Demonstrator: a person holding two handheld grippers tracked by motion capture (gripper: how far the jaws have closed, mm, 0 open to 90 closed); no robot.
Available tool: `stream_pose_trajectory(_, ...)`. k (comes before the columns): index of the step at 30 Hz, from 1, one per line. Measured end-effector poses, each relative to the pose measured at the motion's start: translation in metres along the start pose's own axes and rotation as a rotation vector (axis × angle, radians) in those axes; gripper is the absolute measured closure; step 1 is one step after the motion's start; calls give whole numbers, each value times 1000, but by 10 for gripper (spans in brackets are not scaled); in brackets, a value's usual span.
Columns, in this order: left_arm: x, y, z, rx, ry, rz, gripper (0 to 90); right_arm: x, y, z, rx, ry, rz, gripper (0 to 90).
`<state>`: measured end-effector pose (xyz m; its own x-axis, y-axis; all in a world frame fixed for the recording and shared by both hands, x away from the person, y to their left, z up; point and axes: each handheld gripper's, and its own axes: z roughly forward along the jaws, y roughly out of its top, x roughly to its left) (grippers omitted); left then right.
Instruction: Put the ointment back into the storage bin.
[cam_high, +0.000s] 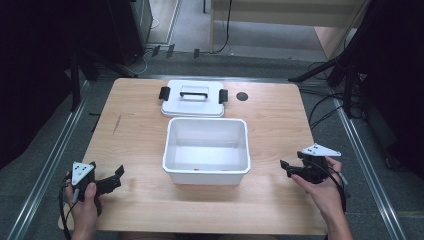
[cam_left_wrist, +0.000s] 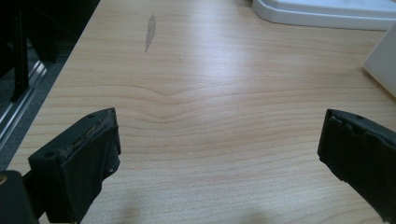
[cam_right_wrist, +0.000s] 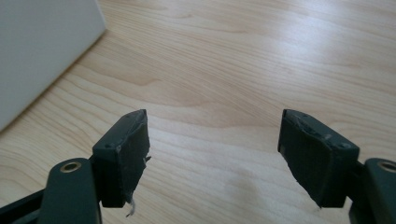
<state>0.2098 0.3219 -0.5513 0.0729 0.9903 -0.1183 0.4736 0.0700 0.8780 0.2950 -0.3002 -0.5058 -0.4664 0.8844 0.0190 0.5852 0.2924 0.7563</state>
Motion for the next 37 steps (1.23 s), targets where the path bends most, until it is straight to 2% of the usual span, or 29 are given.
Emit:
stream_pose_trajectory(4, 0, 0, 0, 3, 0, 3, 0, -2, -12, -1, -23, -32, 22, 213)
stream_pose_trajectory(13, 0, 0, 0, 2, 0, 5, 0, -8, -39, -6, -51, -47, 44, 138)
stream_pose_trajectory(22, -1, 0, -1, 2, 1, 8, 0, -17, -59, -18, -86, -91, 77, 80)
stream_pose_trajectory(32, -1, 0, -1, 3, 2, 10, 0, -24, -76, -26, -121, -122, 125, 74)
stream_pose_trajectory(37, -1, 0, 0, 6, 2, 11, 0, -25, -77, -28, -125, -120, 138, 76)
